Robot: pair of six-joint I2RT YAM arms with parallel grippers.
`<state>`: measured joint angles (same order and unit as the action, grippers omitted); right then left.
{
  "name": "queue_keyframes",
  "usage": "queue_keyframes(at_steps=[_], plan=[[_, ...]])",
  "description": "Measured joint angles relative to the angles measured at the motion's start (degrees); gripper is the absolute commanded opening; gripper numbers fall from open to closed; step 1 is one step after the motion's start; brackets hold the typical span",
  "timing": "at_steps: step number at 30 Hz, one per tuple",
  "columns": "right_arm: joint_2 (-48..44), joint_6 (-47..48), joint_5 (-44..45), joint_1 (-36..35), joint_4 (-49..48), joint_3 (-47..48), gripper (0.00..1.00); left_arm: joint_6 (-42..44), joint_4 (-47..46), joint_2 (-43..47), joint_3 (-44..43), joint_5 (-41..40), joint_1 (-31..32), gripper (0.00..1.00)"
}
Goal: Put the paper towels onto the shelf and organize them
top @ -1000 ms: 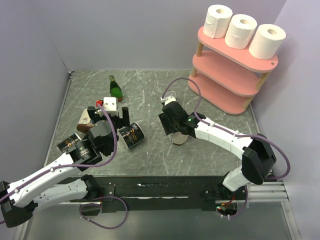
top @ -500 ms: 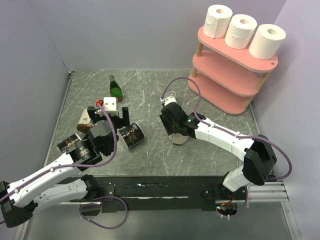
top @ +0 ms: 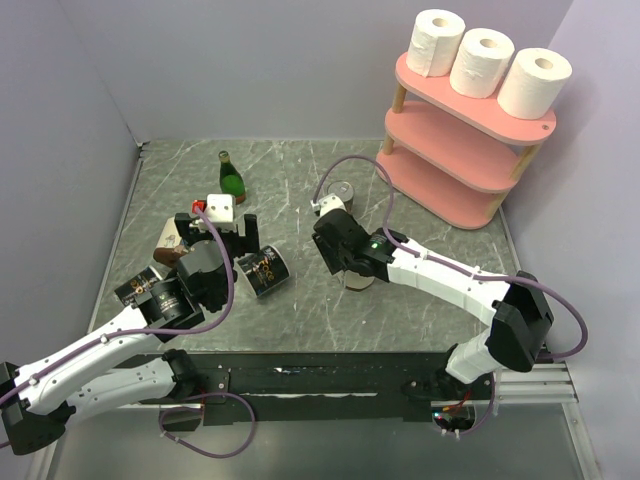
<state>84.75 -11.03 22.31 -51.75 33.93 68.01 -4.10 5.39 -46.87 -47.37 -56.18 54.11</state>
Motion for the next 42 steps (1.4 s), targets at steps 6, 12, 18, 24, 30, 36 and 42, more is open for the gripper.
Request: queue_keyframes(at_steps=[6,12,18,24,30,36,42], plan=[[0.0,0.0,1.1,-0.2,0.5,0.8,0.62,0.0,0.0,0.0,0.0,0.3,0.0,0.96],[0.0,0.2,2.5,-0.6,1.3,2.3,0.57,0.0,0.0,0.0,0.0,0.8,0.0,0.96],[0.1,0.2,1.9,-0.9,1.2,2.4,0.55,0.0,0.0,0.0,0.0,0.8,0.0,0.96],[1.2,0.2,2.2,-1.0,1.2,2.1,0.58,0.0,0.0,0.0,0.0,0.9,0.0,0.96],[2.7,0.2,2.5,-1.1,0.7,1.8,0.59,0.0,0.0,0.0,0.0,0.9,0.0,0.96],[3.9,0.3,3.3,-1.1,-0.2,0.1,0.6,0.0,0.0,-0.2,0.0,0.9,0.0,0.96],[4.5,0.8,4.7,-1.1,-1.0,-1.0,0.6,0.2,0.0,-0.9,0.0,0.9,0.0,0.96]])
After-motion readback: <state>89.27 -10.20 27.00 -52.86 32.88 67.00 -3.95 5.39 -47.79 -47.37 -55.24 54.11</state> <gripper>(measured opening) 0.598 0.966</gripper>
